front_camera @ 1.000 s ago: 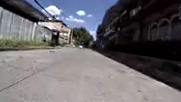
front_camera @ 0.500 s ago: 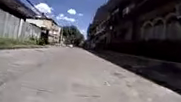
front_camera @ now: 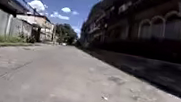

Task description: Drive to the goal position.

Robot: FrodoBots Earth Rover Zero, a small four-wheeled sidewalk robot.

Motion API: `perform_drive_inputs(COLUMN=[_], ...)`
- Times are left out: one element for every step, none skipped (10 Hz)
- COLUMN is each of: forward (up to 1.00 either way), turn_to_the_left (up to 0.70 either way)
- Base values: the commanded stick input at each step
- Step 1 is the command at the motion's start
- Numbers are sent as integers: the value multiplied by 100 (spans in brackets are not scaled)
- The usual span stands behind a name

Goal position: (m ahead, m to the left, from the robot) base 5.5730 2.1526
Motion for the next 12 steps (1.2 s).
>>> perform_drive_inputs(forward=[100,100,100,100,100,100,100,100,100,100,100,100], turn_to_the_left=[0,2,11,21,30,33,0,0,0,0,0,0])
